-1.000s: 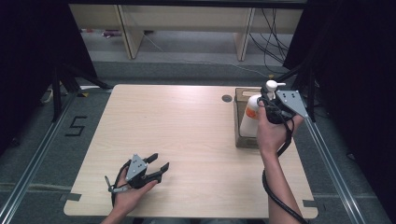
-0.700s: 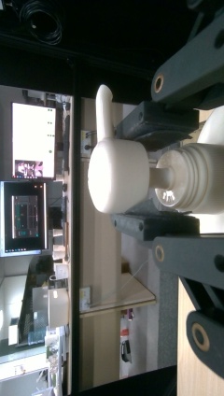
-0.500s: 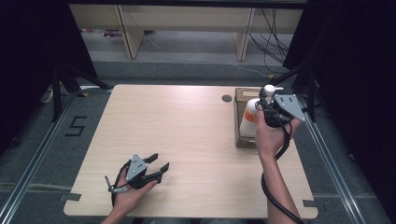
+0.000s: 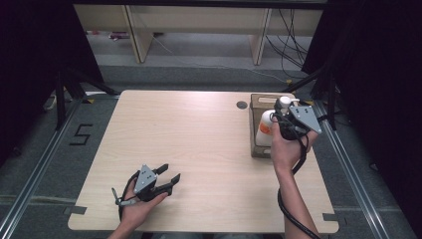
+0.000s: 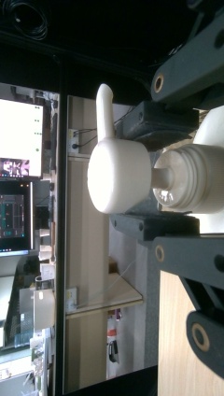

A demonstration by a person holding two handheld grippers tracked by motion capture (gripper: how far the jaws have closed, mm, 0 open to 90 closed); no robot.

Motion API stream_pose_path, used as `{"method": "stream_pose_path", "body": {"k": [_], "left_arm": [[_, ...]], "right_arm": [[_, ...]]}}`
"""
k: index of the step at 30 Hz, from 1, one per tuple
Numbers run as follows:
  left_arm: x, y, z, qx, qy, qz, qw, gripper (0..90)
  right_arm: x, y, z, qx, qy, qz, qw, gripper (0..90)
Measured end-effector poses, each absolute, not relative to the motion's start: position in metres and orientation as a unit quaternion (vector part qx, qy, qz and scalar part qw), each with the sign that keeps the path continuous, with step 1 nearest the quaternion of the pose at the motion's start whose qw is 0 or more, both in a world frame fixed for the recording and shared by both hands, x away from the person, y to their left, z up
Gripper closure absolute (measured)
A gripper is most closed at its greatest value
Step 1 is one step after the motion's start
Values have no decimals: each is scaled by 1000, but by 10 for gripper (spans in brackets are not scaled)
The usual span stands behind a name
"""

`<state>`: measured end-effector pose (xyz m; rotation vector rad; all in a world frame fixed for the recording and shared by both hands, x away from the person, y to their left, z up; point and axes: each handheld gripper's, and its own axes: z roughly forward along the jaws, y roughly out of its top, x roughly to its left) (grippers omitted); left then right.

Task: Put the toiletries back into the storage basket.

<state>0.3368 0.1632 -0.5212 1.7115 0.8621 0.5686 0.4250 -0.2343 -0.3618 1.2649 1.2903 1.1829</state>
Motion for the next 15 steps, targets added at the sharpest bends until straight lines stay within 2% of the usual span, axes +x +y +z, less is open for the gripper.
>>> {"method": "stream_pose_path", "body": {"k": [15], "left_arm": [[337,163,-521,719,364,239,542,399]], "right_arm": [[423,-234,-373,520,533,477,467,605]]}}
